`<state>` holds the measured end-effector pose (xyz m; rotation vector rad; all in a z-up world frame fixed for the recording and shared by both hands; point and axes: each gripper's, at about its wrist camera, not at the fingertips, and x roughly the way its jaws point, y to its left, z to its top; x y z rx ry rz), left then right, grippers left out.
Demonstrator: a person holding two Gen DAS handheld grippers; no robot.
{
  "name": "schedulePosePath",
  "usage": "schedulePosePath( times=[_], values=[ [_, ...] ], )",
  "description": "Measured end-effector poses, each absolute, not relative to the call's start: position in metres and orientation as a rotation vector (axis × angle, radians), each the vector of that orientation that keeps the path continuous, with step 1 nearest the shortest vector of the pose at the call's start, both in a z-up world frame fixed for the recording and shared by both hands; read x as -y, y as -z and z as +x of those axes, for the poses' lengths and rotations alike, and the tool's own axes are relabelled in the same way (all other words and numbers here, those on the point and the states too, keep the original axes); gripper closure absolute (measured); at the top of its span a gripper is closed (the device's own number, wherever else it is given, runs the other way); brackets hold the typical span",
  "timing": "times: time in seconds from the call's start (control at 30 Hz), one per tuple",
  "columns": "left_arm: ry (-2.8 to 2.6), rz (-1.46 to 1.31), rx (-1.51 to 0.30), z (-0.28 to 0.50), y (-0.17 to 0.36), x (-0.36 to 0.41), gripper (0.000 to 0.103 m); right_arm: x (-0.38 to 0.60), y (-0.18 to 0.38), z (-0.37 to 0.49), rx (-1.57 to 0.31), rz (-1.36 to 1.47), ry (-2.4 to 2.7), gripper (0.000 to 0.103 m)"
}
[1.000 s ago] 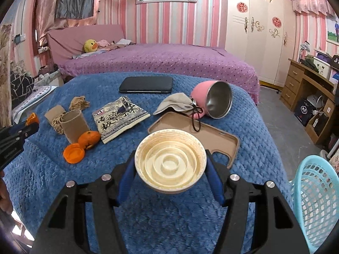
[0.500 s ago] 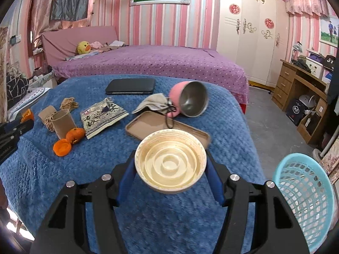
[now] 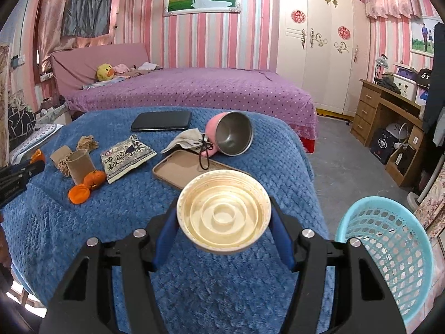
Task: Collect trash
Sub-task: 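Carry the peel and bowl to the blue basket and release both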
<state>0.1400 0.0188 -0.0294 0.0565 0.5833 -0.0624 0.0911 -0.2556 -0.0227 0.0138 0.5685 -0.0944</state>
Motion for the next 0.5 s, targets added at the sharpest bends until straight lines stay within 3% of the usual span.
schedulePosePath(
  times=[0.5],
  values=[
    [0.071, 0.088, -0.527, 0.117, 0.011, 0.047, 0.074, 0.315, 0.015, 0.063, -0.535, 0.021, 0.153, 0.042]
  ],
)
